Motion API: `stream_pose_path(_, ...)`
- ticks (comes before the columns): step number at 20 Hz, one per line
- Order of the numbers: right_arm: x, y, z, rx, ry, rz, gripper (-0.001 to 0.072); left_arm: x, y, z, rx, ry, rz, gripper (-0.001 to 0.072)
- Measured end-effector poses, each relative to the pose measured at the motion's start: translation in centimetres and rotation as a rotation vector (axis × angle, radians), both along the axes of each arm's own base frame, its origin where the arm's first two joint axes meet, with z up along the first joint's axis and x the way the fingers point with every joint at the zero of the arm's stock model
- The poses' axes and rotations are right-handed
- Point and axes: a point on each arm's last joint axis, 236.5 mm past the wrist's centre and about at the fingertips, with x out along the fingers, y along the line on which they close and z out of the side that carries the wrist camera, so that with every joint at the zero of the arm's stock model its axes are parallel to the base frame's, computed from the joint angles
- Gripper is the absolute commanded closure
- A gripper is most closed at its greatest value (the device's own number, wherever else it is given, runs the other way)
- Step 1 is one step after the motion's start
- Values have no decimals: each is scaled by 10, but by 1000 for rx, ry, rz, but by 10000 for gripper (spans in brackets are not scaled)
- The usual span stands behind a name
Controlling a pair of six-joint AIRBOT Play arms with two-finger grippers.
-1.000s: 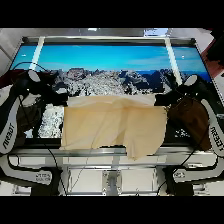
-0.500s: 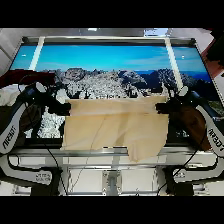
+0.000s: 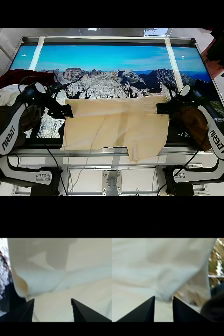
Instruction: Fold the shirts.
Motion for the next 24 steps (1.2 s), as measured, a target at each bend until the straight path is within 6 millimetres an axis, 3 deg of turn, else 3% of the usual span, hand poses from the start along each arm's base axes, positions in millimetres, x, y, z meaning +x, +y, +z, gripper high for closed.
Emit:
stream_pose_path(4, -21, -18, 47, -86, -26, 46, 417, -13, 0, 42, -2, -68, -39, 171)
stream_pose_path(6, -44, -22, 59, -90, -24, 32, 414, -23, 7, 57, 19, -129, -21, 172)
stream_pose_path(8, -79, -25, 53, -72, 27, -1, 249, -46, 13, 56, 34, -144, 8, 172)
stream_pose_path(11, -141, -20, 26, -5, 172, -66, 247, -89, 13, 36, 34, -93, 34, 171)
stream_pose_path(14, -188, 4, 1, 110, 288, -110, 247, -117, 5, 20, 9, -39, 54, 172)
stream_pose_path(18, -212, 35, -15, 238, 334, -144, 249, -130, -3, 13, -24, -14, 72, 171)
stream_pose_path(24, -220, 49, -18, 296, 349, -159, 257, -133, -7, 12, -38, -8, 80, 172)
